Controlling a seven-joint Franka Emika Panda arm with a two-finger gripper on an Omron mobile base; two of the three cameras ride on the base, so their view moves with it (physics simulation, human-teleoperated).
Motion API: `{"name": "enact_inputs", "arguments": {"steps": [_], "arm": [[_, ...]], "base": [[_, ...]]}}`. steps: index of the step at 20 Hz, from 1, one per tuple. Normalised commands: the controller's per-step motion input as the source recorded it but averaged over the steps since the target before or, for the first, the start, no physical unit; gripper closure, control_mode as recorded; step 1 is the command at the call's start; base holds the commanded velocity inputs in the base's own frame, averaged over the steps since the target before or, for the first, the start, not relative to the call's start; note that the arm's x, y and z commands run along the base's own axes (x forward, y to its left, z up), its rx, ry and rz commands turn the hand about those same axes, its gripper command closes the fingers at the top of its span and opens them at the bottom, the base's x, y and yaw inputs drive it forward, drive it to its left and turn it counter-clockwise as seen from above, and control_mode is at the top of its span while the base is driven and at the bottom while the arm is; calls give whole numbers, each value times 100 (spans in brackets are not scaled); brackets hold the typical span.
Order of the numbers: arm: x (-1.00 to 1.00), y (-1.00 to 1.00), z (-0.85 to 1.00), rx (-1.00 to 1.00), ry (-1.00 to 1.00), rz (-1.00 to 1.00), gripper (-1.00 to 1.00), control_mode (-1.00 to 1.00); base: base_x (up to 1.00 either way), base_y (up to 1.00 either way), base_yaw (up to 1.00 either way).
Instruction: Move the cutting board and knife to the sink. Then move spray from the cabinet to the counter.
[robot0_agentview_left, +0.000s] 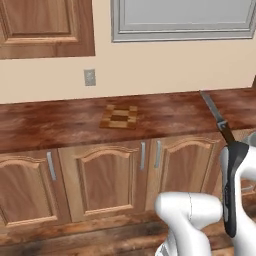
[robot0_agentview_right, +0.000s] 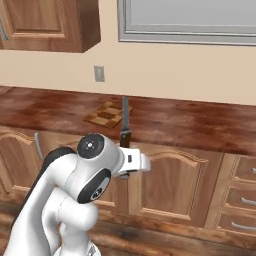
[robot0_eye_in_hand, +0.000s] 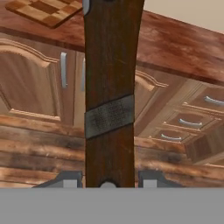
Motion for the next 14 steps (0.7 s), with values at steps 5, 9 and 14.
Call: {"name": "enact_inputs", "arguments": {"steps": [5,9,14], "arm": [[0,0,0,0,0,0,100,100],[0,0,0,0,0,0,100,100],[0,0,0,0,0,0,100,100]], "base": [[-5,-3,25],[0,-8,36],[-10,-22,44]]}}
